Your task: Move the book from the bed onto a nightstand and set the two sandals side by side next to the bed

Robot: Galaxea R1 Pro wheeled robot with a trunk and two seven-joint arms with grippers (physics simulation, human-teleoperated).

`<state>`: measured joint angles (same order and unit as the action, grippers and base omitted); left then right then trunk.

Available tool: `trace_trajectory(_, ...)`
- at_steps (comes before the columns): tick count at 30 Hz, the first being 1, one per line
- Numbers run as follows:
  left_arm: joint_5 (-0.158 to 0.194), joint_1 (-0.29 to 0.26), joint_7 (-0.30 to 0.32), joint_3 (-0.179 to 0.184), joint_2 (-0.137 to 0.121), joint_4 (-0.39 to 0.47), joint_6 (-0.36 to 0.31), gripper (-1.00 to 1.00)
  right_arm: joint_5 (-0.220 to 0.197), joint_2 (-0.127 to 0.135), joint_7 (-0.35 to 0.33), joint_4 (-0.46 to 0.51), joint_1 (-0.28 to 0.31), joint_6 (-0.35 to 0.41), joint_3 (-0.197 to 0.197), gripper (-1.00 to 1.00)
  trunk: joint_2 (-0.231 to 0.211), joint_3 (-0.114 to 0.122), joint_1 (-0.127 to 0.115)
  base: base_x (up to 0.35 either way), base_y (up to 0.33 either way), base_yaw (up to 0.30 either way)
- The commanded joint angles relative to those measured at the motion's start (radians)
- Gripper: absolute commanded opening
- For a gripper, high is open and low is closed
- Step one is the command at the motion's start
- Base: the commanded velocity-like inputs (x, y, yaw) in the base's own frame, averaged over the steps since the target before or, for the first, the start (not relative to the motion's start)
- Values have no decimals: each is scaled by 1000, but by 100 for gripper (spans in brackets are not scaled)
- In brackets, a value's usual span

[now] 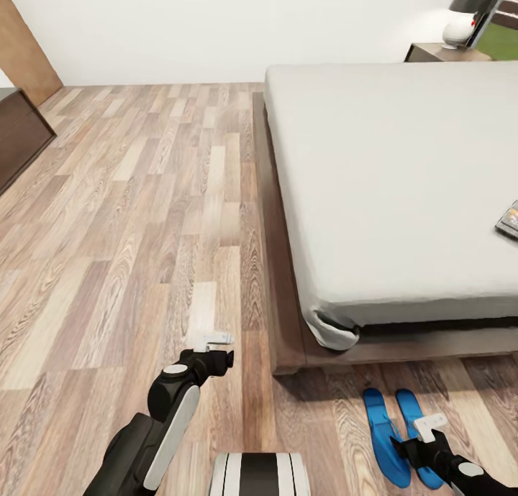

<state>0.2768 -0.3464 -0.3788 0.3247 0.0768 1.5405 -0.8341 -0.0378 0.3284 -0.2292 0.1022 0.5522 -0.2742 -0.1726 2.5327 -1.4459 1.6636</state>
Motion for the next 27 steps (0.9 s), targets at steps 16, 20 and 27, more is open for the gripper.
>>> trace_trajectory(16, 22, 0, -86, -3, 0, 0, -3, 100, -4, -5, 12, -3, 1, 9, -3, 100, -4, 66, -7, 0, 0, -196)
trace_trajectory(20, 19, 11, -90, 4, -17, -31, 7, 100, -14, -2, 8, -4, 1, 12, -1, 100, -4, 81, -9, 0, 0, -1)
trace_trajectory(27, 25, 27, -85, 4, -51, -176, 115, 100, -39, -4, 6, -10, 1, 13, 0, 100, -6, 108, -12, 0, 0, 0)
